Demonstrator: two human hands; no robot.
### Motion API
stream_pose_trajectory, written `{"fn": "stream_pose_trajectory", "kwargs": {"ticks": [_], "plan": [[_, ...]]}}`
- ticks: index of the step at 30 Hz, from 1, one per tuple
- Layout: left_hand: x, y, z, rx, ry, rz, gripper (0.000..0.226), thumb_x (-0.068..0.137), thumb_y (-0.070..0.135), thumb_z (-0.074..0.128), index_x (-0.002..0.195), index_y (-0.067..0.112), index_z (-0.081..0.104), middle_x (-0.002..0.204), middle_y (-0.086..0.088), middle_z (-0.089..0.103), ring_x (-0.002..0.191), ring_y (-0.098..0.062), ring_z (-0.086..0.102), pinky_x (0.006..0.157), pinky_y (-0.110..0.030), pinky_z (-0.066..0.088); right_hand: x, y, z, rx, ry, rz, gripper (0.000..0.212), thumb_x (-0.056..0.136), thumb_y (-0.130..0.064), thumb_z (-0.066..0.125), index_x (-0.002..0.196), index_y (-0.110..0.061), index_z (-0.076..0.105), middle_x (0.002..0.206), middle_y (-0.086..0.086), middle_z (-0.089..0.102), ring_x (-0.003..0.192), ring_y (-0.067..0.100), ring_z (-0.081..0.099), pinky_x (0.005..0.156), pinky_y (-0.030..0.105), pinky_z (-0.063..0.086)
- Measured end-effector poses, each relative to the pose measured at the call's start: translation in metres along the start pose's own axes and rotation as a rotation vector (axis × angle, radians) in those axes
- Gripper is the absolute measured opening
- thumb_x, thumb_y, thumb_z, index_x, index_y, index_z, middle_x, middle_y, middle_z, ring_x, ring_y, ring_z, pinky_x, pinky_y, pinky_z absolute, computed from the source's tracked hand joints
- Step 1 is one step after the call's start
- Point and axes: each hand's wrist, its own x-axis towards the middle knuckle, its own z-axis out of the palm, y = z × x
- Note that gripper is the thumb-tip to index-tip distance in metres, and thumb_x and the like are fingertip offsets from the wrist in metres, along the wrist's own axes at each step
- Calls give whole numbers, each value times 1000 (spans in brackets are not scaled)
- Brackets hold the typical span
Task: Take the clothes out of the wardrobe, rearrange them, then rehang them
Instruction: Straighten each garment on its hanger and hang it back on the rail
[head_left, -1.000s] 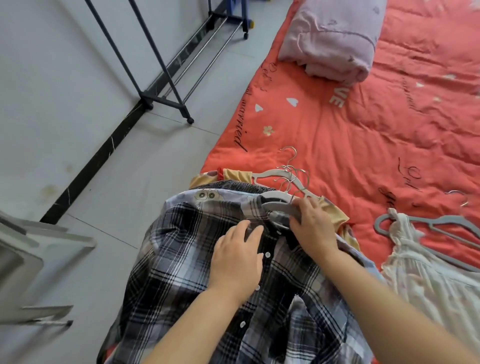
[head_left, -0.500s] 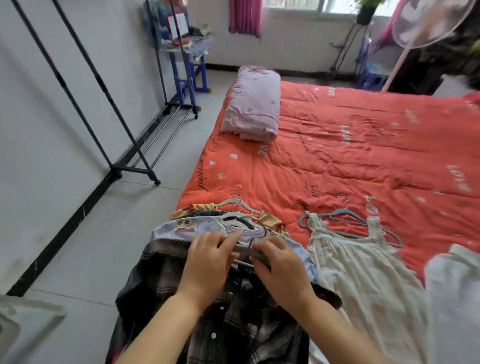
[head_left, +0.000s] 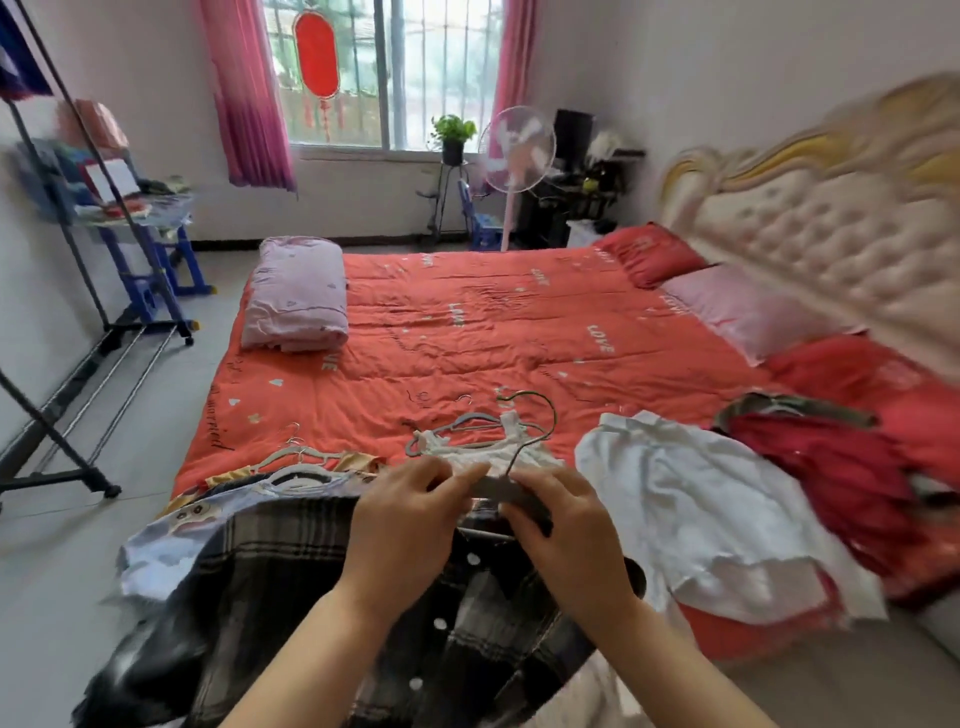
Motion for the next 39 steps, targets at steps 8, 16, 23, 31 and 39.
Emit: {"fn": "stream_pose_trajectory", "kwargs": {"ticks": [8,16,23,31,39], "plan": [[44,130,75,-107,55,81,38,73,23,56,108,36,60,83,3,63,59,-19,61,46,-29,49,-34,92,-134,-191,89,134,32,75,-34,64,106,-24,66,93,-5,59,86,16,59,75,17,45],[113,282,195,-178,67,-17,36,74,25,58,109,35,59,83,3,64,61,-22,63,45,-29,50,-25,232,-279,-333,110,155,29,75,-40,63,95,-21,70,94,-4,62,80,15,63,64,21,46],[176,352,284,-164,61,-72,32,71,22,67,103,25,73,78,3,64,59,-18,61,45,-28,48,17,332,-356,-384,99,116,24,75,-28,76,98,-22,70,95,-4,62,78,18,64,58,25,47],[233,339,384,-230,56,-141,34,73,25,67,107,29,71,80,5,62,61,-13,59,47,-22,46,81,426,-358,-401,77,69,26,72,-25,79,97,-24,71,95,-5,62,75,17,64,57,25,48],[297,303,460,-251,54,-155,39,76,28,57,114,36,49,82,2,66,67,-21,64,50,-30,53,151,507,-328,-336,34,116,32,73,-24,79,104,-22,72,93,-4,61,79,9,58,62,19,44]]}}
